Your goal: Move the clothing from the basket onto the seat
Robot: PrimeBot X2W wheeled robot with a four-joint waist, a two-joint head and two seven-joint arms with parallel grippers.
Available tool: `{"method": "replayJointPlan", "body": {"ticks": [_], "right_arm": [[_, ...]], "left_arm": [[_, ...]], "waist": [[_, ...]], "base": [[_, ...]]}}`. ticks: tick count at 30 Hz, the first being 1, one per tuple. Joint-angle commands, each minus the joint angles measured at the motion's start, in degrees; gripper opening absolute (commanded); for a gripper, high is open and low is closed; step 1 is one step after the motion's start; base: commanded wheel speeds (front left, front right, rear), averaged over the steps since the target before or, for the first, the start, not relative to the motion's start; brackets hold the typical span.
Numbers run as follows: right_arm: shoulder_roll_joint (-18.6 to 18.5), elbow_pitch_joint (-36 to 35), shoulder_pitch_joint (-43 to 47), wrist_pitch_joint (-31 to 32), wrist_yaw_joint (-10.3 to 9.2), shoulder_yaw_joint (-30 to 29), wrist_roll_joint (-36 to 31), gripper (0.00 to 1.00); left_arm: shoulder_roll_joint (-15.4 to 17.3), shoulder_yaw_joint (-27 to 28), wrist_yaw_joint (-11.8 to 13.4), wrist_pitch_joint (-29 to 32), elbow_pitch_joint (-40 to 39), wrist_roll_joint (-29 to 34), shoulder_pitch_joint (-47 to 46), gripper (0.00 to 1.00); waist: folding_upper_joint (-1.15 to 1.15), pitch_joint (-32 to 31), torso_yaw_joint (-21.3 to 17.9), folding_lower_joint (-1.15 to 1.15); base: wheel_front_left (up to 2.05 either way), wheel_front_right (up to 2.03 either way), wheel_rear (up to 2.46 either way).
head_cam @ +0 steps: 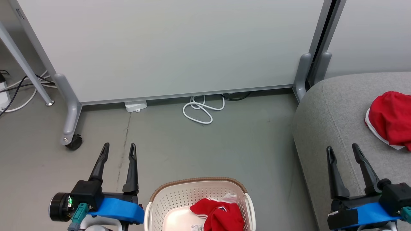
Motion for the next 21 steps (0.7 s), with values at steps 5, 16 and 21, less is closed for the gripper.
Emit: {"method": "replayJointPlan", "body": {"ticks": [5, 16, 21], "right_arm": [[0.6, 0.2, 1.1, 0.0, 0.01, 0.1, -1.0, 1.00], [0.9, 0.6, 1.0, 0.0, 0.01, -0.2, -1.5, 1.00], [0.9, 0.6, 0.7, 0.0, 0.01, -0.1, -1.5, 1.00]], "left_arm": [[-0.7, 0.9, -0.9, -0.2, 0.0, 1.2, 0.9, 1.00], [-1.5, 2.3, -2.0, -0.2, 0.2, 2.5, 0.7, 1.00], [-1.8, 2.8, -2.4, -0.2, 0.4, 3.1, 0.3, 1.00]], "waist": [[-0.01, -0.1, 0.2, 0.01], [-0.01, -0.1, 0.6, 0.01], [-0.01, 0.1, 0.5, 0.01]], "base": [[0.00, 0.00, 0.00], [0.00, 0.00, 0.00], [0.00, 0.00, 0.00]]}}
